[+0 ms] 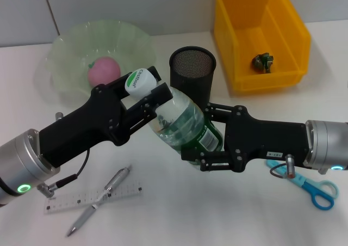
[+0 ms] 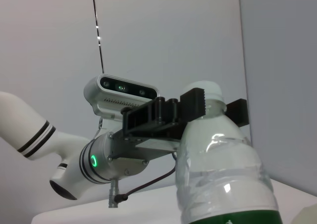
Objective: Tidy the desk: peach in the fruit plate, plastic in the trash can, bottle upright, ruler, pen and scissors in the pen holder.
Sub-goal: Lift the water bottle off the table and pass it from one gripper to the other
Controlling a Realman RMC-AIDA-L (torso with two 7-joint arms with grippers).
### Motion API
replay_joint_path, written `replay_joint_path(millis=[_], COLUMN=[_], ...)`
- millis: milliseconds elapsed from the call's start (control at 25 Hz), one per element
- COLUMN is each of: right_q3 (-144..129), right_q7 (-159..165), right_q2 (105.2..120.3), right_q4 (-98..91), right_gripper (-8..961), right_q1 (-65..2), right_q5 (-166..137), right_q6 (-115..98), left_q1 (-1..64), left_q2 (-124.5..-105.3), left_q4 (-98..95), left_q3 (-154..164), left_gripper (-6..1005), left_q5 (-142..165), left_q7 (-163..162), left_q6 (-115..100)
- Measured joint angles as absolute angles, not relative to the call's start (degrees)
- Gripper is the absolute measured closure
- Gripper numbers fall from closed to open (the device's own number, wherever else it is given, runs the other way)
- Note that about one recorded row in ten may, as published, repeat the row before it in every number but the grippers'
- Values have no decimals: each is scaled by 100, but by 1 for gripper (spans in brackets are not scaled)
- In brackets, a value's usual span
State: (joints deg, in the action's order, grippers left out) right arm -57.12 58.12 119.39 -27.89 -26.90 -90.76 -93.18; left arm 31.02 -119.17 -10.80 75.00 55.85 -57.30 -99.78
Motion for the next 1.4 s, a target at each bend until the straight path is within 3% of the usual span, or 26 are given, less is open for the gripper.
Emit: replay_joint_path(millis=[1400], right_q3=[-6119], right_q7=[6087], right_q2=[11903], right_q4=[-2865], right_gripper=[123], right_q1=[-2635], right_q5=[-9113], right_q6=[-9357], left_q1=[3102], left_q2=[-11912], left_q4=[-1099], left_q3=[7514], left_gripper=[552], left_q5=[5606], left_q7=[-5727], left_q6=[-10090])
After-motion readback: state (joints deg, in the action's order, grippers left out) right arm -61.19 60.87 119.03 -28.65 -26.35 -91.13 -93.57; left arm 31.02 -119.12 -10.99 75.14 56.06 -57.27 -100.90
